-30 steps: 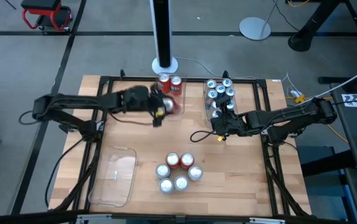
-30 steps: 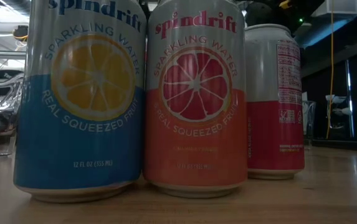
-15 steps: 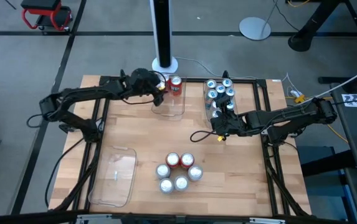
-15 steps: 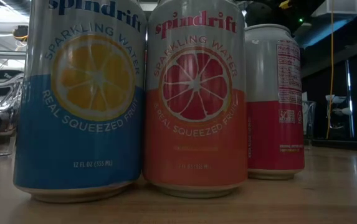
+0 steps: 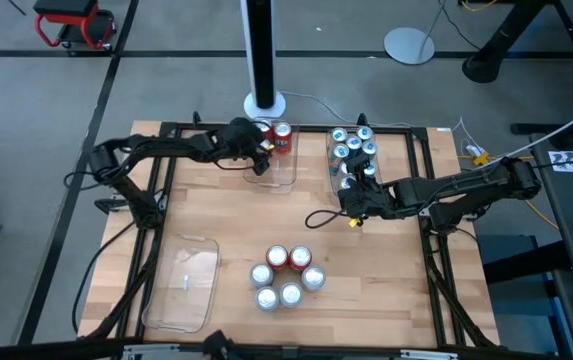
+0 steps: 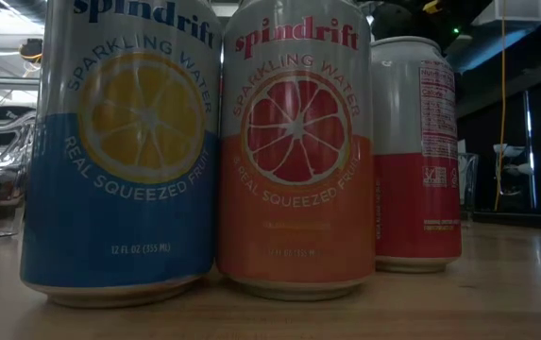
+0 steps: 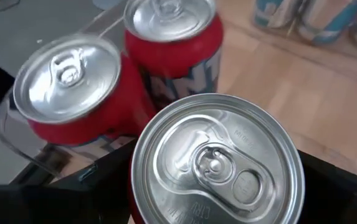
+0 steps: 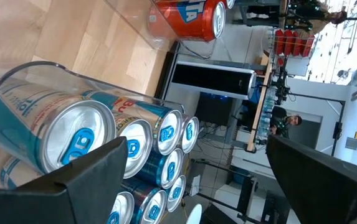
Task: Sort soda cans
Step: Put the red soda can into the top center transparent bin
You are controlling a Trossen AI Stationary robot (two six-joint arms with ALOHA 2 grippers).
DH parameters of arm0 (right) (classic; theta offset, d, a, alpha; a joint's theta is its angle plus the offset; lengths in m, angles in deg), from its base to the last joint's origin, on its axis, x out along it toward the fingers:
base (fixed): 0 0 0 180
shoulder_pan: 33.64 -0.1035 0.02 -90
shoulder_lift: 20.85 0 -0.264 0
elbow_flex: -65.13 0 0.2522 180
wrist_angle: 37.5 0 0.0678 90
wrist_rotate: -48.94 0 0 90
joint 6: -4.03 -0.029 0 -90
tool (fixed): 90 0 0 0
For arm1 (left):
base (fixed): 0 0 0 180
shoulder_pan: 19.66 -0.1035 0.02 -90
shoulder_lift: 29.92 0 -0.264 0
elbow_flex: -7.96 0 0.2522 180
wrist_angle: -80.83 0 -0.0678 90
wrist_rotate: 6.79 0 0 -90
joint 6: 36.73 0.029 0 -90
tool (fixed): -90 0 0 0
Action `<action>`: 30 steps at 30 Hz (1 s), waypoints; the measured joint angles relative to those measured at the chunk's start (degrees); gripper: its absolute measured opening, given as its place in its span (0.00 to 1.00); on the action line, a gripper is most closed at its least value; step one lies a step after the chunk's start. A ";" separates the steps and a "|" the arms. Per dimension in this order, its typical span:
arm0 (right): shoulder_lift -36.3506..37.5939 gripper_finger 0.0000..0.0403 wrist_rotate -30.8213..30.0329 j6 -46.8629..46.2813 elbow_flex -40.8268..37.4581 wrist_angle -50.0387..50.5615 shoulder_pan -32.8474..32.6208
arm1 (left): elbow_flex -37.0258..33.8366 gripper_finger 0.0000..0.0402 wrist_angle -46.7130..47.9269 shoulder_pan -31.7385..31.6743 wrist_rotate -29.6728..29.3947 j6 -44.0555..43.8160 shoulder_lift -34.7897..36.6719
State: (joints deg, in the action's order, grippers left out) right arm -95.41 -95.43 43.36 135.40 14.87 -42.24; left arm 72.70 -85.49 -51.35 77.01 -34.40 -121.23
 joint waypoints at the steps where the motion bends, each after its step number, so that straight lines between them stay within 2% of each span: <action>1: 0.00 0.94 0.00 0.00 0.00 0.00 0.01 | 0.00 0.76 -0.06 -0.18 -0.02 -0.02 -0.56; 27: 0.00 0.94 0.00 0.00 0.00 0.00 0.00 | 0.11 0.76 -0.67 -0.34 -0.57 0.49 -1.81; 30: 0.00 0.94 0.00 0.00 0.00 0.00 0.01 | 0.11 0.80 -0.60 -0.34 -0.54 -0.51 -1.82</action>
State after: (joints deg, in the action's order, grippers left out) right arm -95.41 -95.43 43.36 135.40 14.87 -42.23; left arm 72.81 -86.10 -51.69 76.47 -34.91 -123.05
